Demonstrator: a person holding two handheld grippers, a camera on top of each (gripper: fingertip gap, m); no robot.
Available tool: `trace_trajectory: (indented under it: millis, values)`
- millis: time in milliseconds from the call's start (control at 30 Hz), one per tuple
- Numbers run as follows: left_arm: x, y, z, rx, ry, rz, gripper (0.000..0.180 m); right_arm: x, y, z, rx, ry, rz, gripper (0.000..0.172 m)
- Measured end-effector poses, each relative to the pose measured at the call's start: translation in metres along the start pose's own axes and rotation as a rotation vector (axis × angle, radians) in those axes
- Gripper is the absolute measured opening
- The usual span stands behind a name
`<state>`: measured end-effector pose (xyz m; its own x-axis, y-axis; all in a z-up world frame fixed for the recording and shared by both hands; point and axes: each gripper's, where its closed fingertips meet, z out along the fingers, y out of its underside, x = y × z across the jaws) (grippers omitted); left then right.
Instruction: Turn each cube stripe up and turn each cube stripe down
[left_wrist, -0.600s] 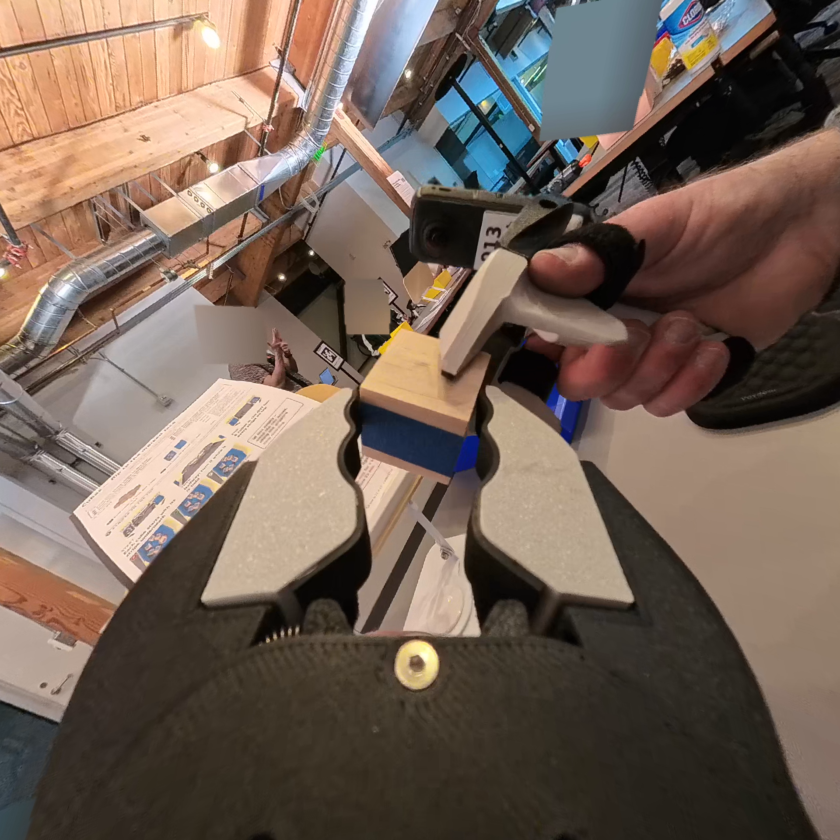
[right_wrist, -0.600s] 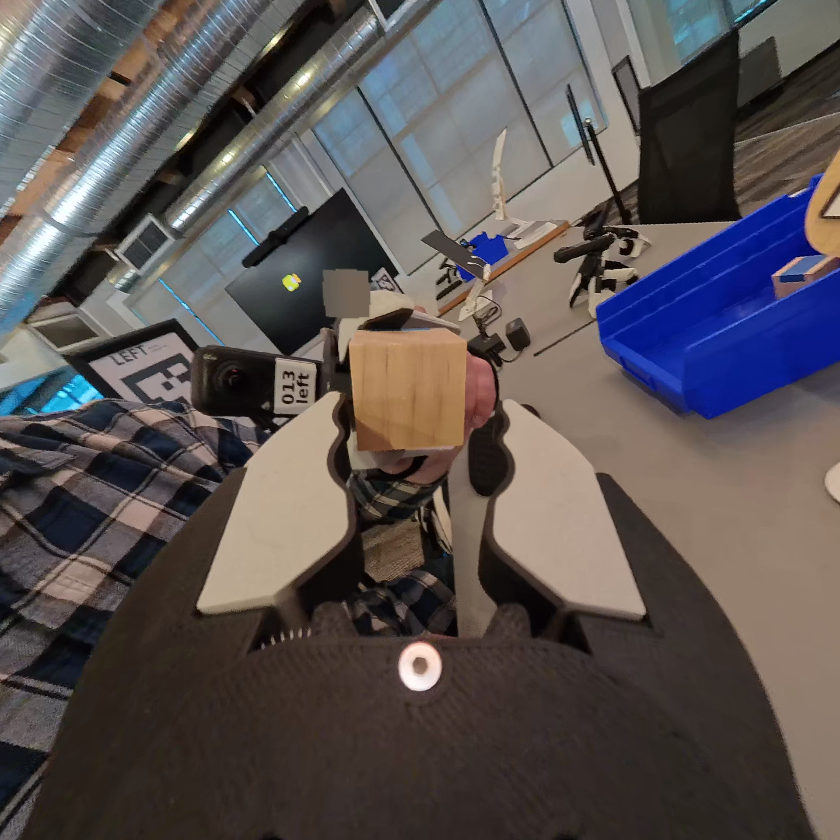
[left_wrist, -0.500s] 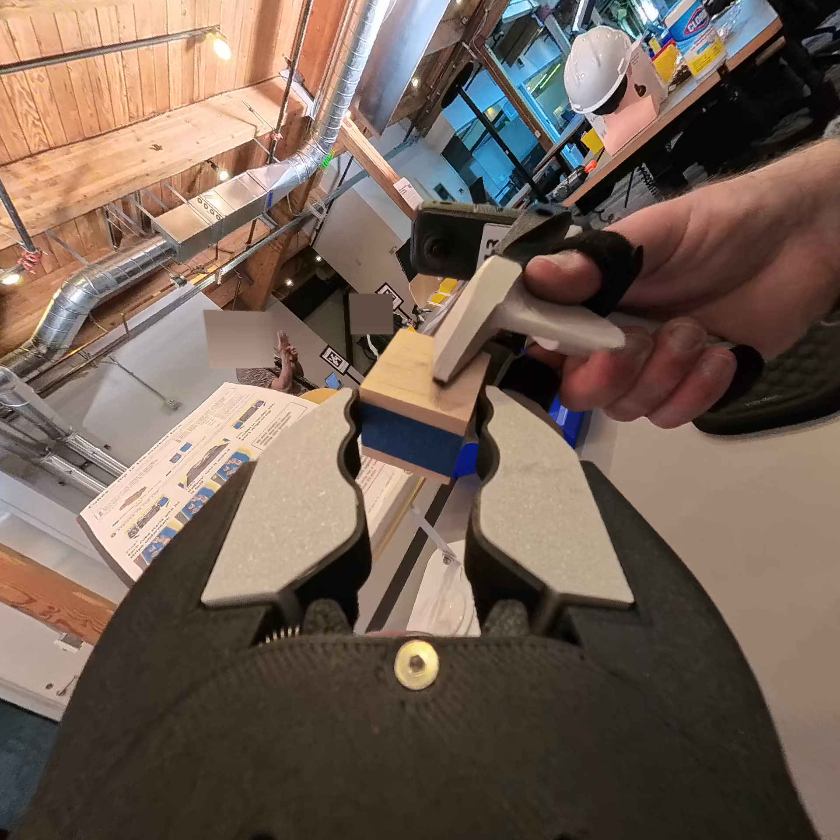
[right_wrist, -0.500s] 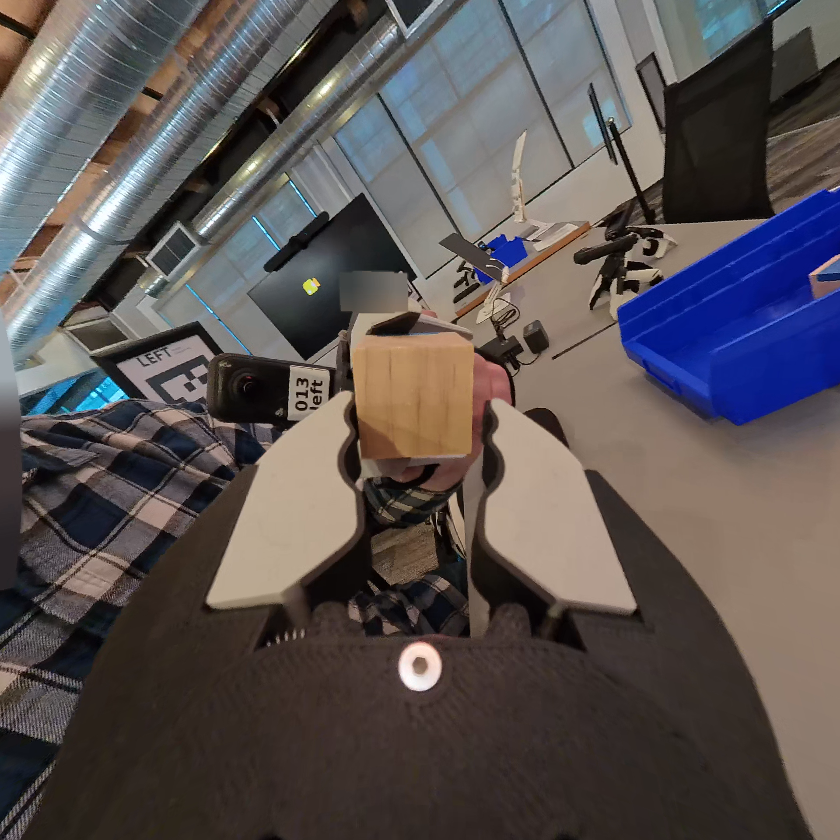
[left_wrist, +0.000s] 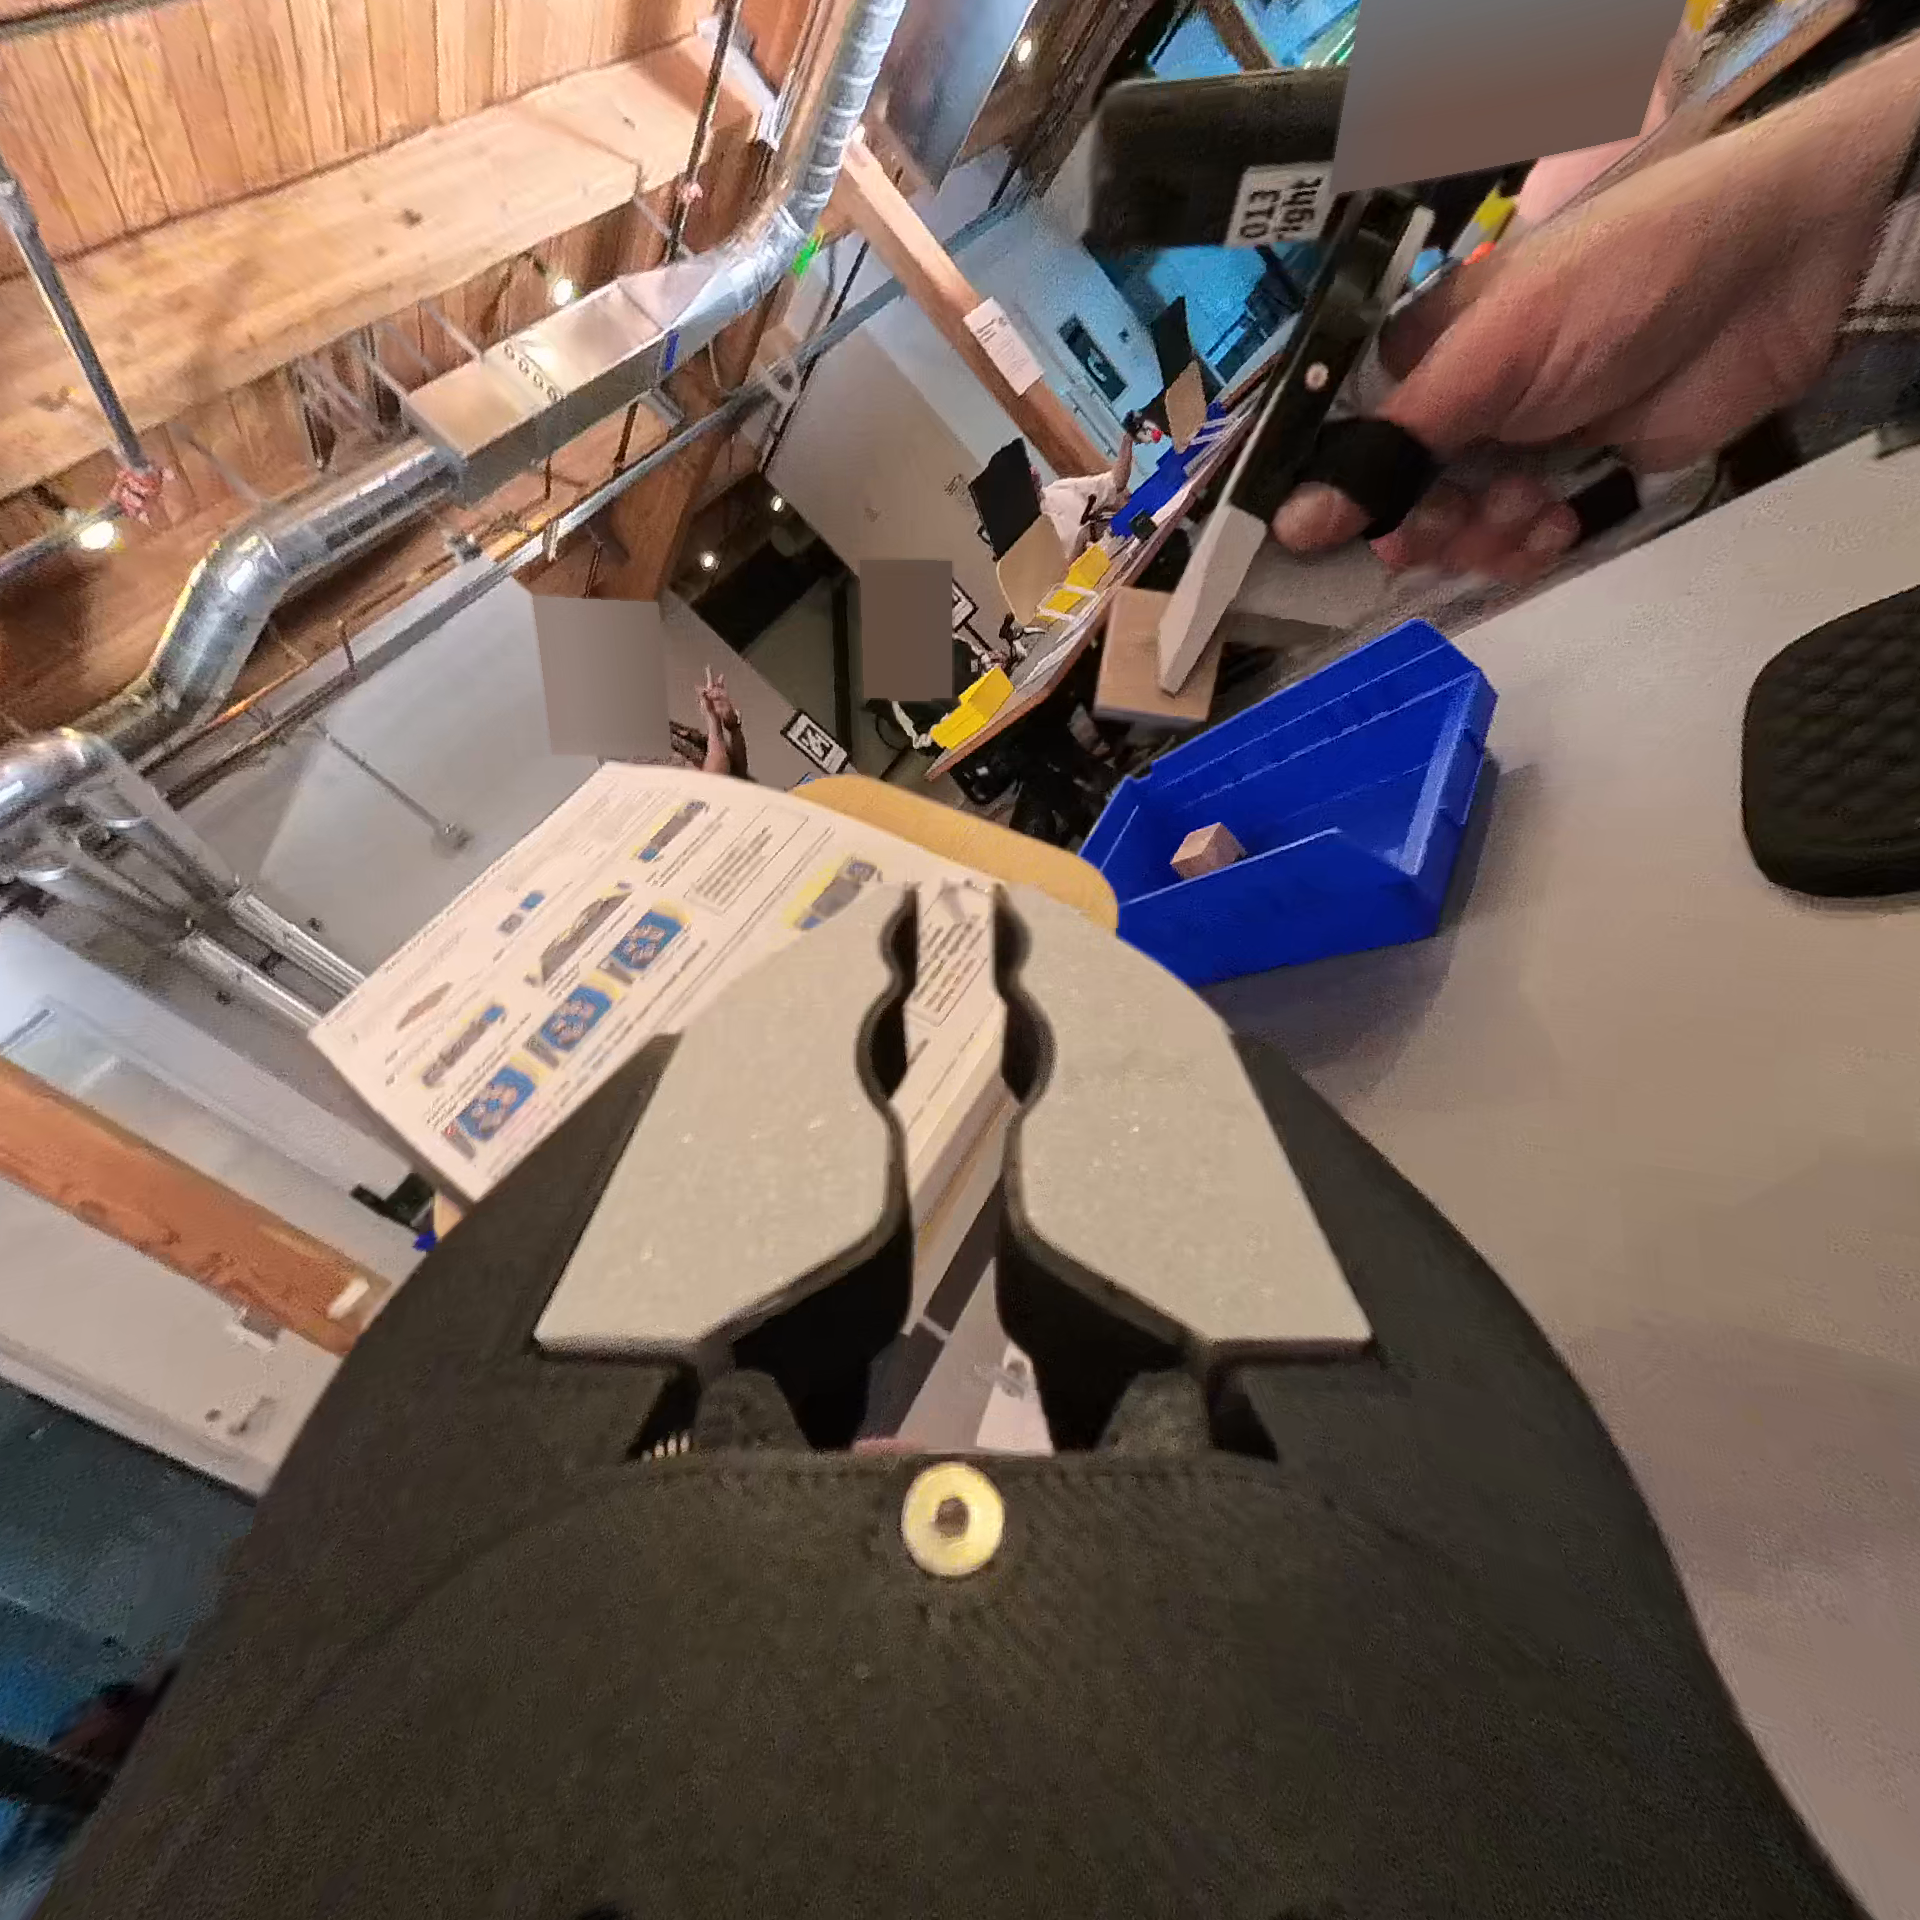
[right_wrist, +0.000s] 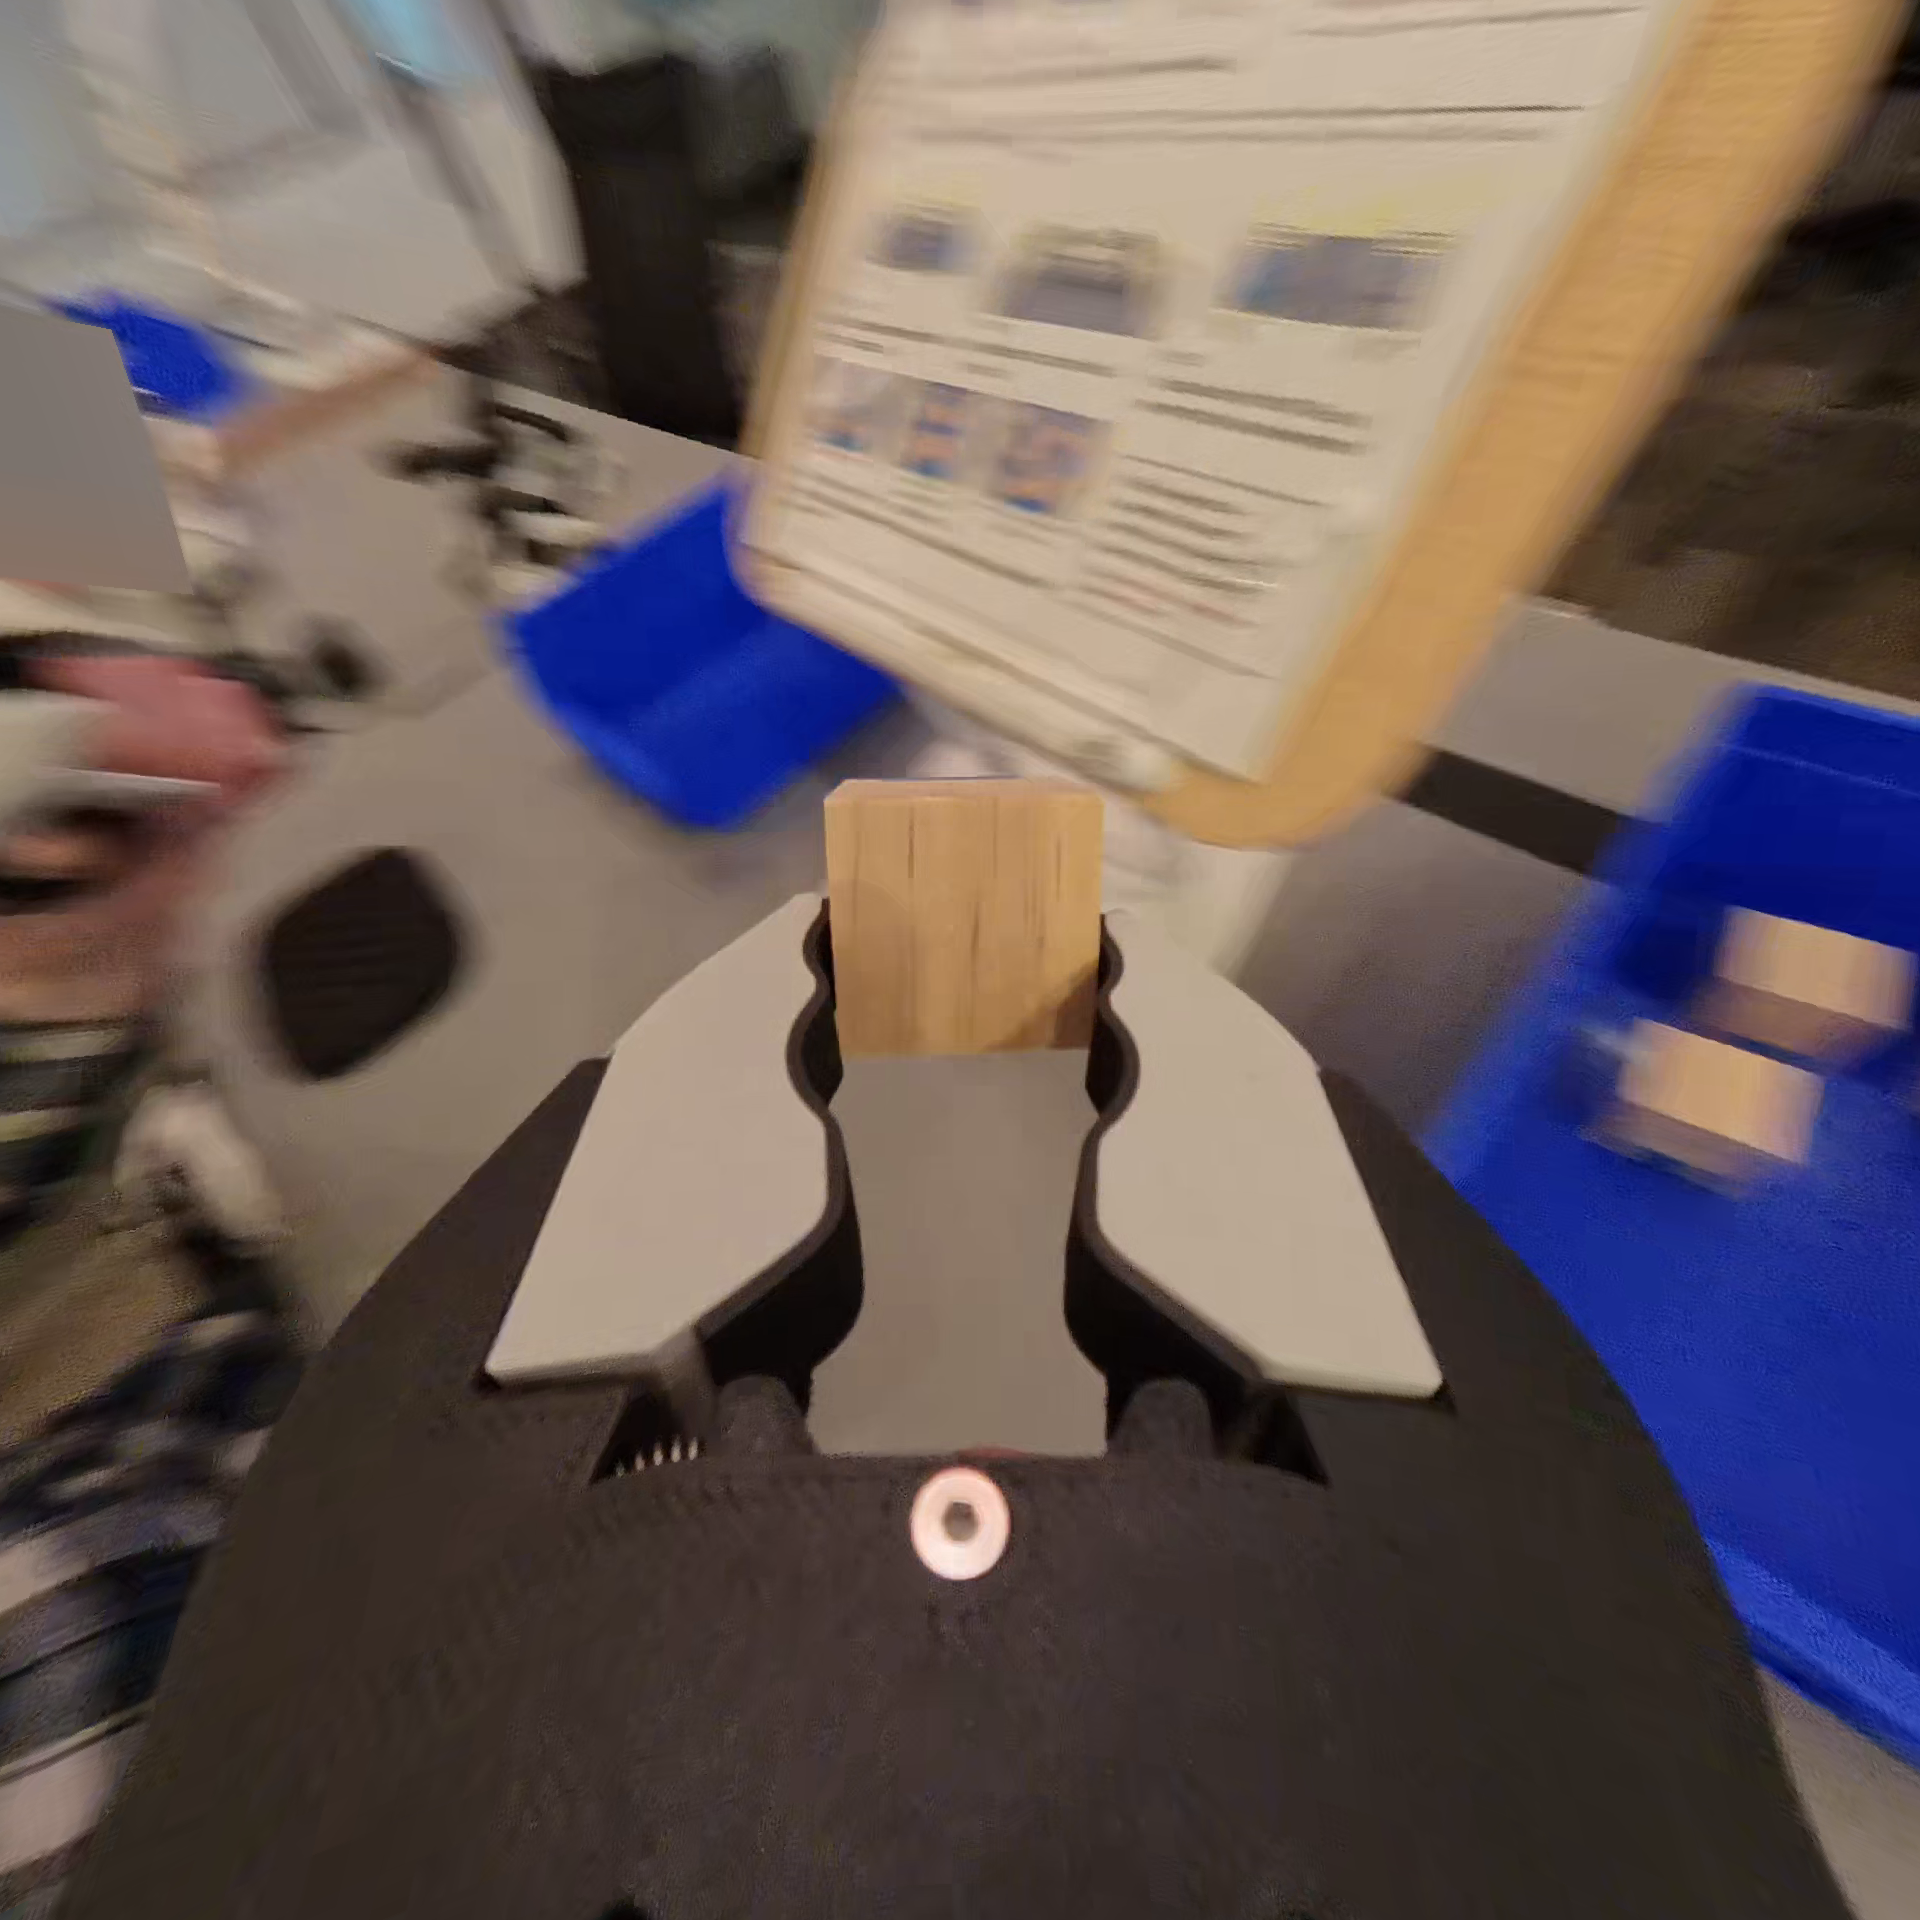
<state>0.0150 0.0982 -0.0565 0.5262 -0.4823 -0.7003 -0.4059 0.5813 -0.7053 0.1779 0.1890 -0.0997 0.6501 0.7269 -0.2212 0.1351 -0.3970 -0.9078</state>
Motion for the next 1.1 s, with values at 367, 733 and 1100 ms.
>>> trace_trajectory:
  millis: [367, 733, 1100]
  values:
    - [-0.046, 0.047, -0.014, -0.107, -0.070, -0.061, 0.000, 0.297, 0.121, 0.004, -0.528, 0.623, 0.239, 0.046]
    - [-0.069, 0.080, -0.020, -0.149, -0.102, -0.142, 0.000, 0.354, 0.163, 0.025, -0.762, 0.707, 0.295, 0.047]
    - [-0.098, 0.099, -0.036, -0.237, -0.167, -0.123, 0.011, 0.262, 0.046, -0.006, -0.350, 0.615, 0.097, 0.068]
